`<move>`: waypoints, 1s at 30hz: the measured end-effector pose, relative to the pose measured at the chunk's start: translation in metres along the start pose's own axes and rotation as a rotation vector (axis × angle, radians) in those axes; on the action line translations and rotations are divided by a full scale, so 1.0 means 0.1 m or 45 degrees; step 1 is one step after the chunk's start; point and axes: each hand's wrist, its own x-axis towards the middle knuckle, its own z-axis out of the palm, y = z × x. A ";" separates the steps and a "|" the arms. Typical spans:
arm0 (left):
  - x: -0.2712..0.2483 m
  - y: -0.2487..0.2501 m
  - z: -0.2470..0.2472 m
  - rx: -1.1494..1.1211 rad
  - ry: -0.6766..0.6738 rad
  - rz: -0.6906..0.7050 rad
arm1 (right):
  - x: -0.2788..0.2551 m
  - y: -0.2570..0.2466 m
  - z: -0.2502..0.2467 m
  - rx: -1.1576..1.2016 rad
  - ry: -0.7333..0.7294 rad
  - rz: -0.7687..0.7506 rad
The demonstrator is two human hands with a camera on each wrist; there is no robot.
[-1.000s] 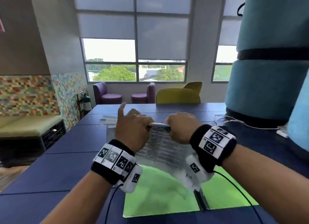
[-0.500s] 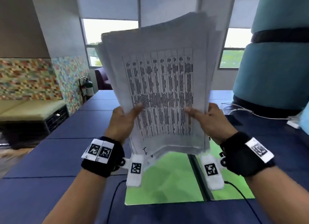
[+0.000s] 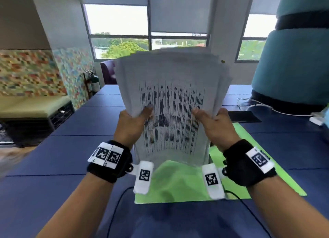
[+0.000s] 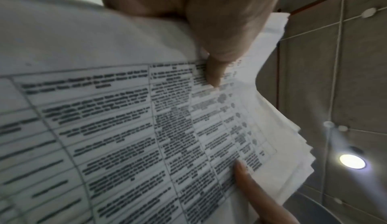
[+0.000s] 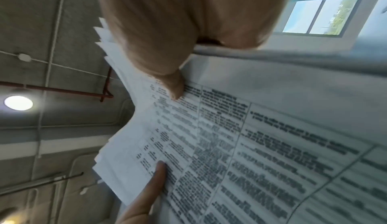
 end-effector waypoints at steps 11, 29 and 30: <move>-0.01 0.01 -0.20 -0.059 -0.143 0.084 | 0.01 0.06 -0.15 0.135 -0.060 0.047; 0.31 0.64 0.24 -0.263 -0.025 0.247 | 0.46 -0.45 -0.13 0.260 0.274 -0.187; 0.29 0.68 0.27 -0.243 -0.012 0.284 | 0.47 -0.46 -0.13 0.284 0.305 -0.187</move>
